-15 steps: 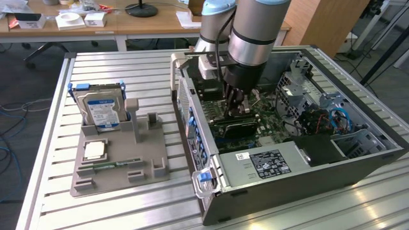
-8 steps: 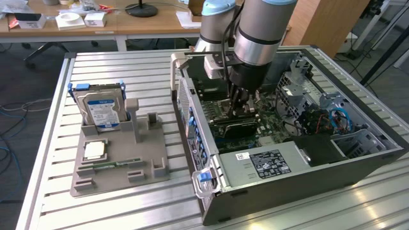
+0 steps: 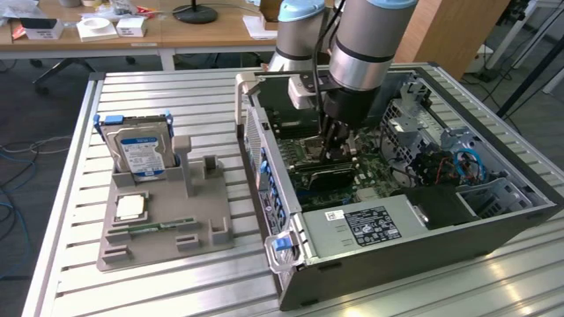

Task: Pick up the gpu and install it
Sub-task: 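Press down on the gpu until it lock into place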

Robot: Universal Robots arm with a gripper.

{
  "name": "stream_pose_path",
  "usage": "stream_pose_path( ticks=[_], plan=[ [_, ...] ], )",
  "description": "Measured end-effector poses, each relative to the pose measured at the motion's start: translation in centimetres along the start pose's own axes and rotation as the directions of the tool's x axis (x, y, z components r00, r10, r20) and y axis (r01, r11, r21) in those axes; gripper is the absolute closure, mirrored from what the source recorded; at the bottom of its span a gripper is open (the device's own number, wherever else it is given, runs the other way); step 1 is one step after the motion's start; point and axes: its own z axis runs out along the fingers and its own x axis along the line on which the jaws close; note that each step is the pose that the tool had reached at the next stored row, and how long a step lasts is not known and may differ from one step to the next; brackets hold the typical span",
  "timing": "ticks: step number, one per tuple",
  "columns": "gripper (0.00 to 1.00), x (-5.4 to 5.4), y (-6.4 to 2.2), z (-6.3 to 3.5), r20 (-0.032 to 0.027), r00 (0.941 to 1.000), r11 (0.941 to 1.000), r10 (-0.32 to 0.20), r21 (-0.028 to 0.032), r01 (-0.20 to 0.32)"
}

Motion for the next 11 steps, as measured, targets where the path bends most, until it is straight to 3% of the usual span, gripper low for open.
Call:
stream_pose_path(
  ticks=[11],
  plan=[
    [0.90,0.04,0.01,0.84,0.0009,1.0000,1.0000,0.000,0.0001,0.000]
  ],
)
